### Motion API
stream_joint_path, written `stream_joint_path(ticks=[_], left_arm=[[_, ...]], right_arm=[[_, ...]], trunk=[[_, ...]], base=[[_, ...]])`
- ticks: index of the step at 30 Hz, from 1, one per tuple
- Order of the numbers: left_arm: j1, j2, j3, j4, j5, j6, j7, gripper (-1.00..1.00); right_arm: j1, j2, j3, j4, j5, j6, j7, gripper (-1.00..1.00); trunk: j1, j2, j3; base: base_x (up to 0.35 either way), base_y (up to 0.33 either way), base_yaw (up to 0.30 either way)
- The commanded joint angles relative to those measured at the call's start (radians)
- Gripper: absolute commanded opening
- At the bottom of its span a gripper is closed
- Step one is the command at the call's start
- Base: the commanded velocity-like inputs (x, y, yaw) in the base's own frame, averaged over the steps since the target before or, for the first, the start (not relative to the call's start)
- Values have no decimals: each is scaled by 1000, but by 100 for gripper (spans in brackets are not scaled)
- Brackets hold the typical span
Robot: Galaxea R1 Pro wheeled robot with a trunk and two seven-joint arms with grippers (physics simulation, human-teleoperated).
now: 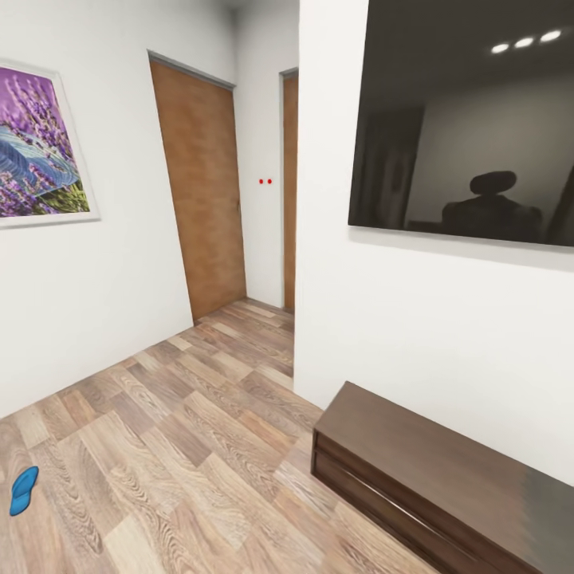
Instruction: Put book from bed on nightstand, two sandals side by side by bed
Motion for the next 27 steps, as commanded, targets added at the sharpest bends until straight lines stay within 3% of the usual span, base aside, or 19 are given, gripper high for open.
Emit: stream_joint_path(ticks=[1,27], left_arm=[[0,0,0,-1,1,0,-1,100],[0,-1,-2,-1,0,0,-1,100]], right_arm=[[-1,0,0,1,0,0,0,100],[-1,0,0,1,0,0,0,100]], trunk=[[0,0,-1],[0,0,-1]], base=[[-7,203,44],[-99,98,63]])
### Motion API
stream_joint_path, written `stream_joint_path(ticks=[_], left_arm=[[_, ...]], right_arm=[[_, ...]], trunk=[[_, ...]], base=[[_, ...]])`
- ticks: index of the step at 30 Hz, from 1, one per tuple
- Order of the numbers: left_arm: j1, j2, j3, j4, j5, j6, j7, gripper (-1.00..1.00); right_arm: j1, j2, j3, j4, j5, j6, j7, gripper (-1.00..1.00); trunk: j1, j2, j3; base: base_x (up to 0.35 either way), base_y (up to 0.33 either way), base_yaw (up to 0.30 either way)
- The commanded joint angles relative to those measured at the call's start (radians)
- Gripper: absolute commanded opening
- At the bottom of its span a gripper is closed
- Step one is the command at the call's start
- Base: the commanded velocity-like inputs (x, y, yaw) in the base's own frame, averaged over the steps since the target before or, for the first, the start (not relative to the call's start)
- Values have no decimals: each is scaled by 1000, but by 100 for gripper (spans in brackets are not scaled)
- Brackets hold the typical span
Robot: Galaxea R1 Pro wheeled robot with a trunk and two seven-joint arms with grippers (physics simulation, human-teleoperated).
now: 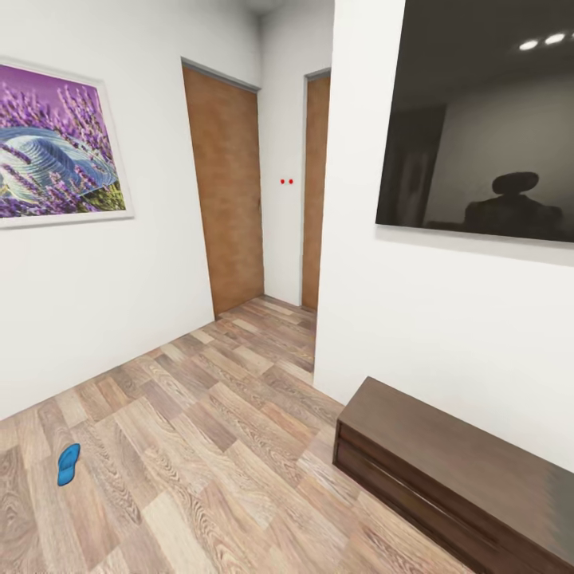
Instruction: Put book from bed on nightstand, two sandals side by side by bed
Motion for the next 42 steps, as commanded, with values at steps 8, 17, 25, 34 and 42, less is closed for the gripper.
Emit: stream_joint_path(ticks=[8,17,25,34,42], left_arm=[[1,0,2,-2,1,0,0,100],[0,2,2,-2,2,-4,0,100],[0,18,5,-43,4,-3,-1,100],[0,61,69,-109,67,1,-5,100],[0,75,95,-163,124,4,0,100]], right_arm=[[-1,0,0,1,0,0,0,100],[-1,0,0,1,0,0,0,100],[-1,-1,0,1,-1,0,0,100],[-1,-12,-3,0,-4,-8,-1,100],[-1,-52,-6,-13,-8,-9,-14,100]], trunk=[[0,0,-1],[0,0,-1],[0,0,-1],[0,0,-1],[0,0,-1]], base=[[-11,7,65],[-2,1,26],[0,0,4],[0,0,0],[0,0,0]])
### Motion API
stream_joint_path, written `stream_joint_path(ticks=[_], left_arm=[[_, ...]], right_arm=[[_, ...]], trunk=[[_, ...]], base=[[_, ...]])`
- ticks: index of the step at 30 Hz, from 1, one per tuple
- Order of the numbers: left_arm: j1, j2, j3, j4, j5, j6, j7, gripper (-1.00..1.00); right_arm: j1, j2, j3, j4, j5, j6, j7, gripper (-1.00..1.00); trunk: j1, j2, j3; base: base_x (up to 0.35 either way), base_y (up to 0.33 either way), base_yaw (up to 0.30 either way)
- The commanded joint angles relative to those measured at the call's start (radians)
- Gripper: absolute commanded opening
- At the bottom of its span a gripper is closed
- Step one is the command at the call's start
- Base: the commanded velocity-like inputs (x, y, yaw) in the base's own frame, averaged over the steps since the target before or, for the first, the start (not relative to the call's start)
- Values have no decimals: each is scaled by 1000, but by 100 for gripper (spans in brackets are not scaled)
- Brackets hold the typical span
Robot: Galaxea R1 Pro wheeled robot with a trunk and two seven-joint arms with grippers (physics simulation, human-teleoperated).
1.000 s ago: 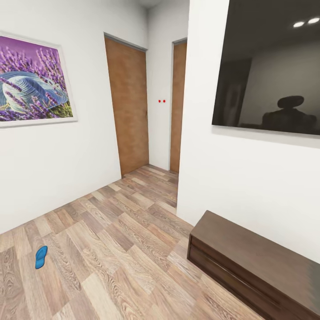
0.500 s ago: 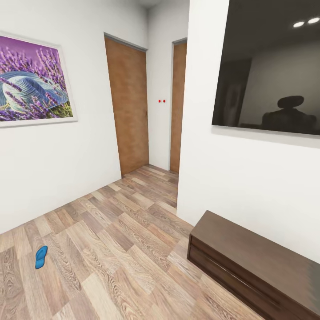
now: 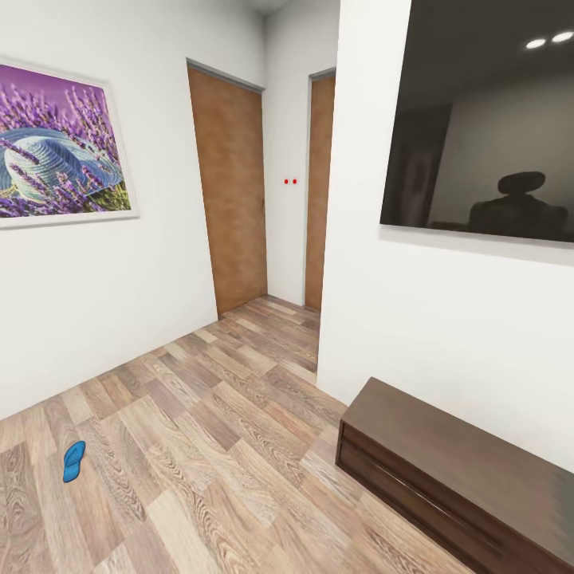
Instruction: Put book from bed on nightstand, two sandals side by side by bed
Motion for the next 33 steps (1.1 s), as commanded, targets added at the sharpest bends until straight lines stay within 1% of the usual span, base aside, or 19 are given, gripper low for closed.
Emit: stream_joint_path(ticks=[1,3,7,11,12,16,20,28,33], left_arm=[[0,0,2,-9,15,1,-1,100],[0,0,4,-31,23,6,1,100],[-1,-3,6,-67,28,13,2,100],[-3,-5,6,-104,29,16,3,100],[-3,-5,6,-116,30,17,3,100],[-4,-5,7,-130,32,18,4,100],[-6,-7,8,-138,33,18,4,100],[-6,-9,8,-137,32,18,-1,100],[-6,-14,5,-131,29,17,-4,100]], right_arm=[[-1,-6,-1,-2,-2,-1,-5,100],[-1,-18,-5,-15,-10,-2,-18,100],[-1,-26,-10,-64,-36,0,-42,100],[-1,-29,-13,-115,-82,5,-64,100],[-1,-29,-14,-137,-106,7,-71,100],[-1,-29,-14,-172,-140,8,-73,100],[-1,-29,-12,-195,-155,7,-72,100],[-2,-28,-11,-233,-161,11,-71,100],[-2,-26,-10,-240,-162,12,-70,100]], trunk=[[0,0,-1],[0,0,-1],[0,0,-1],[0,0,-1],[0,0,-1],[0,0,-1],[0,0,-1],[0,0,-1],[0,0,-1]], base=[[0,0,0],[0,0,0],[0,0,0],[0,0,0],[0,0,0],[0,0,0],[0,0,0],[0,0,0],[0,0,0]])
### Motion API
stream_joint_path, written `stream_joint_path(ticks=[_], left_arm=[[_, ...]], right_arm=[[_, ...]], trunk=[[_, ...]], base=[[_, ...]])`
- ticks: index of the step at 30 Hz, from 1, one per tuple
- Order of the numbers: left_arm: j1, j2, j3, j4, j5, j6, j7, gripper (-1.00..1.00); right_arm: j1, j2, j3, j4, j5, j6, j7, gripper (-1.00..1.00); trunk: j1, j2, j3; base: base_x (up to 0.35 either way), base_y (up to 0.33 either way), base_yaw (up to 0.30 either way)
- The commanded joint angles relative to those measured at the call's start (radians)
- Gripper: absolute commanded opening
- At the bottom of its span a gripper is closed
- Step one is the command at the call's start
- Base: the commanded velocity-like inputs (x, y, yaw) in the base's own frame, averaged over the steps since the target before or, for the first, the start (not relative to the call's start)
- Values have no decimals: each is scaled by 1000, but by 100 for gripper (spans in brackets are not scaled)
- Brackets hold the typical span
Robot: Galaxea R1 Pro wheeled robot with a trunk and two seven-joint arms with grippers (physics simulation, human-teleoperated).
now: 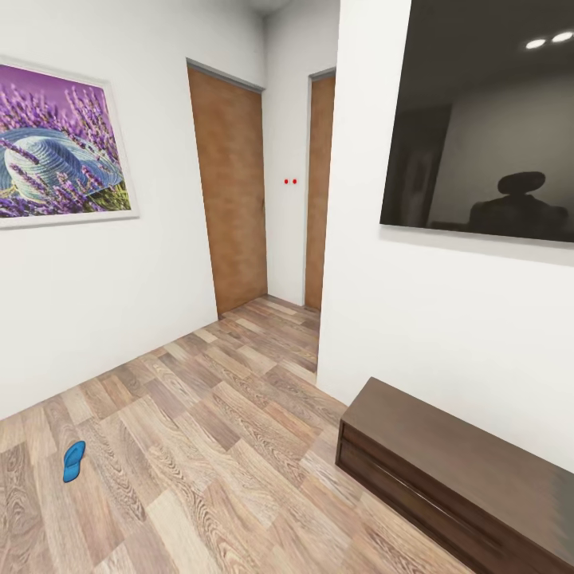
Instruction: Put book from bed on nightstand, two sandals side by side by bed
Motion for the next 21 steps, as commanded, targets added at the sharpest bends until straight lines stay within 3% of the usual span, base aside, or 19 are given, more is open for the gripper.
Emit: stream_joint_path(ticks=[1,15,21], left_arm=[[0,-3,0,0,10,2,-2,100],[-1,-36,-4,0,7,4,-2,100],[-18,-37,-7,-9,7,63,-2,100]], right_arm=[[0,1,0,-2,-7,1,-1,100],[0,9,7,-5,-5,-9,0,100],[0,16,12,-13,-3,-3,-1,100]], trunk=[[0,-1,-1],[0,-1,-1],[0,-1,-1]], base=[[0,0,0],[0,0,0],[0,0,0]])
